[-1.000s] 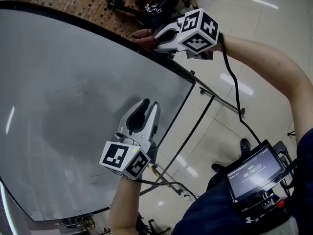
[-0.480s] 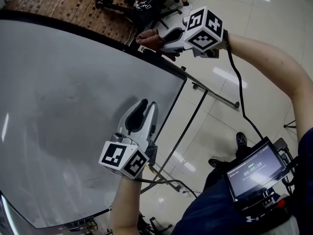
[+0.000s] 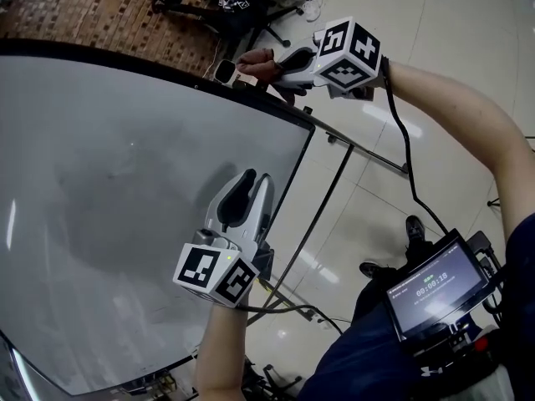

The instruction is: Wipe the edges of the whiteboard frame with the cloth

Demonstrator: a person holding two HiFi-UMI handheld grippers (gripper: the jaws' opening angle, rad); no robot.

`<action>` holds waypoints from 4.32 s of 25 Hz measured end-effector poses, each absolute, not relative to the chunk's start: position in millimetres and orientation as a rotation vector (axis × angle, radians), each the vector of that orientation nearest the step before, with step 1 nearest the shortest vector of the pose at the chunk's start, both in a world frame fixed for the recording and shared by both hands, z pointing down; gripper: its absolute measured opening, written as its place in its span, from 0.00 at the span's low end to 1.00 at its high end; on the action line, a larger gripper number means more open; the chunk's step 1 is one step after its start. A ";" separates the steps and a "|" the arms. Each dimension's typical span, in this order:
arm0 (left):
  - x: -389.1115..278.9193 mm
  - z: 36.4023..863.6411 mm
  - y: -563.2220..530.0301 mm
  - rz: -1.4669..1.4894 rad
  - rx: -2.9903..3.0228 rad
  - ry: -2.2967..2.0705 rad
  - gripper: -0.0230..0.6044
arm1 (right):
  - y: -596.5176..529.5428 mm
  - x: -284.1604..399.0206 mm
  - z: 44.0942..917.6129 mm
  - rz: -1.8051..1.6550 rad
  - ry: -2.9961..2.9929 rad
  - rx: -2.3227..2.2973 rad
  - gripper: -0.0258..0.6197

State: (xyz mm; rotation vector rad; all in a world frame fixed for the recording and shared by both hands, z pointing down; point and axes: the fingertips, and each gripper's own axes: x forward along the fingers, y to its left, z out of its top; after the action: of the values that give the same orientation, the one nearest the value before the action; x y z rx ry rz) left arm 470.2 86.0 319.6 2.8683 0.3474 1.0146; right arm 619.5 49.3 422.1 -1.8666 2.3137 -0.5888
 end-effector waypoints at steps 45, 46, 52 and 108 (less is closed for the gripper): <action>417.9 466.0 104.9 1.066 2.634 0.277 0.22 | 87.7 513.7 637.0 -0.877 2.291 -2.025 0.13; 415.6 467.8 107.5 1.067 2.632 0.291 0.22 | 89.7 514.8 637.0 -0.873 2.289 -2.055 0.13; 418.6 459.7 131.7 1.102 2.657 0.412 0.22 | 102.1 524.6 618.7 -0.863 2.247 -2.088 0.13; 483.4 675.1 125.4 1.356 2.622 0.682 0.22 | 105.7 590.1 773.2 -1.151 1.928 -2.148 0.13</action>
State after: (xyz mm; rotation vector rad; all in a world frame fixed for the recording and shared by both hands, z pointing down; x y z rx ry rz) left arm 483.4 125.4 675.1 2.6219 0.6820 1.3561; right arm 590.1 105.7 773.2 -2.1481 1.9280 -1.1511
